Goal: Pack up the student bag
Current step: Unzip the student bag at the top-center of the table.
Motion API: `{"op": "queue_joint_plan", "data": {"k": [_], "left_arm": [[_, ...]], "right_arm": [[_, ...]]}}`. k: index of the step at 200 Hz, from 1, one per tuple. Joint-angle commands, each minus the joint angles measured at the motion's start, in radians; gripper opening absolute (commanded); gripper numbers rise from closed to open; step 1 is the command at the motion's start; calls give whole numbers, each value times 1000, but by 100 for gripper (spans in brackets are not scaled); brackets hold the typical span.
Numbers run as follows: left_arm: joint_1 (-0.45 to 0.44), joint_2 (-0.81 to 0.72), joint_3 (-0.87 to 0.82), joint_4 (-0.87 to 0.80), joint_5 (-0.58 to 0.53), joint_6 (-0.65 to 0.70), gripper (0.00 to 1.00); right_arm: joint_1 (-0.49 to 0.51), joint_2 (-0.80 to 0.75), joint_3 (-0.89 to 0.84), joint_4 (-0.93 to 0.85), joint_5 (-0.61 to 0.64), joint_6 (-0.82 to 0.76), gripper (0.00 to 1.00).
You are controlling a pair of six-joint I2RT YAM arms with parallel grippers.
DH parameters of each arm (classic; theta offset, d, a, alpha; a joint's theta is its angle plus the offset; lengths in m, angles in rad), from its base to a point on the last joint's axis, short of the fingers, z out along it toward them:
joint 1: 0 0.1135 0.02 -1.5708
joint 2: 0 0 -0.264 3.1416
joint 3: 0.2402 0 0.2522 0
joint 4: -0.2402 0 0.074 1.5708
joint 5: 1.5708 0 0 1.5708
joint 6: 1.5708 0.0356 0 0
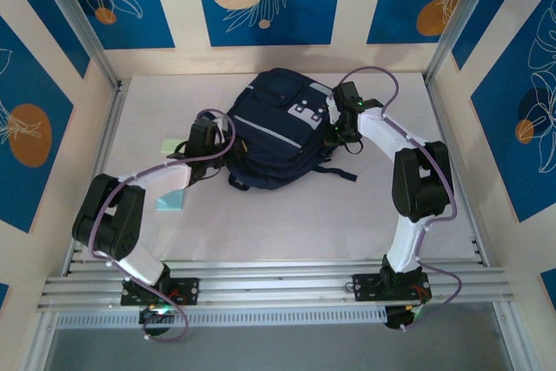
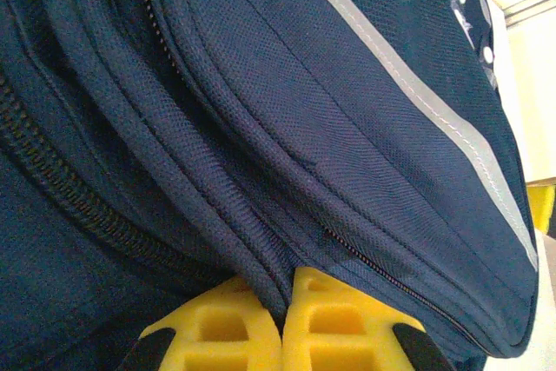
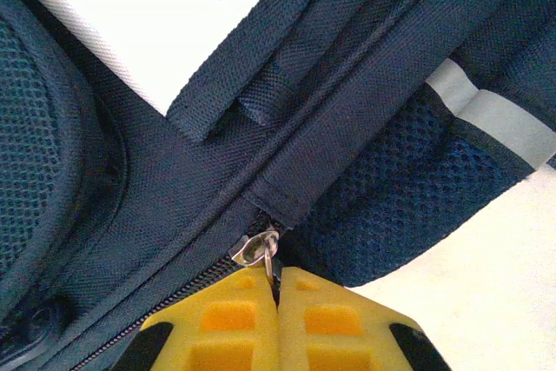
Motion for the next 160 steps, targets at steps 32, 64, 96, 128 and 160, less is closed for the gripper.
{"op": "queue_joint_plan", "data": {"k": [32, 64, 96, 128, 160], "left_arm": [[41, -60, 16, -98, -78, 75, 0], [41, -52, 11, -90, -66, 64, 0], [32, -21, -4, -25, -32, 12, 0], [24, -23, -4, 8, -28, -5, 0], [23, -35, -11, 22, -31, -13, 0]], "right_arm": [[-132, 79, 59, 9, 329, 21, 0], [-121, 20, 0, 36, 166, 47, 0], [-39, -127, -90, 75, -4, 66, 24], [44, -224, -108, 33, -29, 124, 49], [123, -250, -135, 65, -93, 215, 69]]}}
